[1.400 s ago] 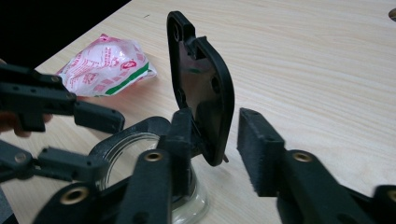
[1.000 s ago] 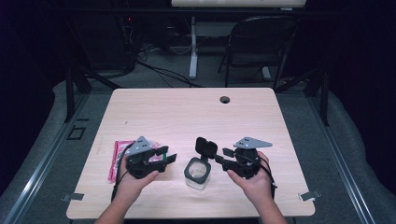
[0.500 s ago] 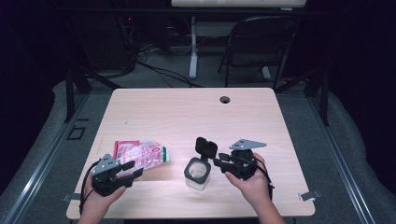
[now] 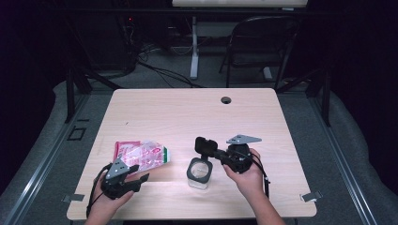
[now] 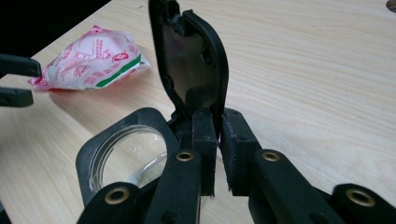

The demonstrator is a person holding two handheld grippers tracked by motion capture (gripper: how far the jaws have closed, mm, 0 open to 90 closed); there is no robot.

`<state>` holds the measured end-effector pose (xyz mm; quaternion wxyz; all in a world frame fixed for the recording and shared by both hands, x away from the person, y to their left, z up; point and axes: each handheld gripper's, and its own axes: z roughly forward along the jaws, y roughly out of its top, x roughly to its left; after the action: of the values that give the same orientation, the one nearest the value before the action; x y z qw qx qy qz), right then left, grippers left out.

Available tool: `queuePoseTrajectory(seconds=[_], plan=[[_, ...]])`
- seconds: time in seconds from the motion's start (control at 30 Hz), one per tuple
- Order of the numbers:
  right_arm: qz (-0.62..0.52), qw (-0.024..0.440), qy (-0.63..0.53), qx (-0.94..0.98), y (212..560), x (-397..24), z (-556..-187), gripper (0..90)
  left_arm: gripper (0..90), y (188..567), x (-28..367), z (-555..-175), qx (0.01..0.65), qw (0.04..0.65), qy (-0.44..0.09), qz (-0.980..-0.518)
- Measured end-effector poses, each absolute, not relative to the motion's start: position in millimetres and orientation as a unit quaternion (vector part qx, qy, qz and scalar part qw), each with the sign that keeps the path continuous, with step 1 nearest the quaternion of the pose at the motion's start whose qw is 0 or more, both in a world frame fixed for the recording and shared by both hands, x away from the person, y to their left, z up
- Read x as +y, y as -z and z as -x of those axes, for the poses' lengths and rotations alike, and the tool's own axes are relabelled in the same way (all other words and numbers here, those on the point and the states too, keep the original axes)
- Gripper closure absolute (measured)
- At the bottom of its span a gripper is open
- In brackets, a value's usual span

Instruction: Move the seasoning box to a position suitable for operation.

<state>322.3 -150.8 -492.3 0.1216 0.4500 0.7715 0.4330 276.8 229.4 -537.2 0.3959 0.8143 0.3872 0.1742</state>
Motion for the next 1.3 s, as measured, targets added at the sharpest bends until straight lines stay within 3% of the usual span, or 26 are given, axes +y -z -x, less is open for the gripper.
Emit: queuePoseTrajectory(seconds=[0.23,0.5,0.93,1.3], plan=[[-0.443,0.13,-0.437,0.772,491,-148,-320,71.3,40.8,543,221,-291,0.378,0.377,-0.194,-0.823],[-0.453,0.132,-0.445,0.761,490,-158,-314,66.6,32.1,550,212,-295,0.361,0.353,-0.228,-0.832],[-0.461,0.131,-0.445,0.757,491,-166,-309,65.7,33.7,565,205,-306,0.358,0.32,-0.232,-0.846],[-0.459,0.129,-0.444,0.759,493,-163,-310,65.0,40.2,576,212,-315,0.379,0.293,-0.247,-0.842]])
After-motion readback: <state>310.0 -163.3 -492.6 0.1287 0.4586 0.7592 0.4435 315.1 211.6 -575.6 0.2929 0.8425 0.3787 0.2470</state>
